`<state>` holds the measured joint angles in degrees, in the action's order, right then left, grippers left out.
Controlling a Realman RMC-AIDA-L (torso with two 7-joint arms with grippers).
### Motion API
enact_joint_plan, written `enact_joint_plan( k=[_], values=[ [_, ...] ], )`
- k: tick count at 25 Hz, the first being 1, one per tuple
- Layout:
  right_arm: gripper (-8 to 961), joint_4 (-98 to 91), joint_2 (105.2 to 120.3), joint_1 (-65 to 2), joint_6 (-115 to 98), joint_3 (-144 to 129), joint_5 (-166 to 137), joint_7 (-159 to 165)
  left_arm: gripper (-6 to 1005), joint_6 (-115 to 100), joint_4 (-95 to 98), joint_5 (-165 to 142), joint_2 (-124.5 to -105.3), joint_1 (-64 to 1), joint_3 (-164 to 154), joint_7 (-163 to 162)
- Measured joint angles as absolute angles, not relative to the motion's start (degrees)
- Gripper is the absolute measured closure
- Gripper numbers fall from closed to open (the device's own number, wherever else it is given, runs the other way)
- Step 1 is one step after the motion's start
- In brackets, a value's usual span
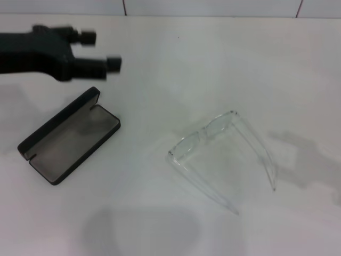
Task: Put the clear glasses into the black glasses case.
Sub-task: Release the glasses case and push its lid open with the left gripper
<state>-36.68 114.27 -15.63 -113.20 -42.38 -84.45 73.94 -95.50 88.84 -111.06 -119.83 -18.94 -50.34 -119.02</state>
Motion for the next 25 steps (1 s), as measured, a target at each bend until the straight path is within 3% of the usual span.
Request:
enact_joint_plan(
  k=[9, 25],
  values=[
    [238, -35.7, 114.47, -15.5, -114.1, -40.9, -85.0, 73.6, 225, -93.9, 101.7, -137.6, -119.80, -19.7, -63.7, -134.1],
    [240, -34.8, 114.70, -16.3, -113.7, -40.9, -85.2, 73.0, 287, -88.4, 91.3, -149.0, -119.74, -21.8, -69.7, -135.2]
  ],
)
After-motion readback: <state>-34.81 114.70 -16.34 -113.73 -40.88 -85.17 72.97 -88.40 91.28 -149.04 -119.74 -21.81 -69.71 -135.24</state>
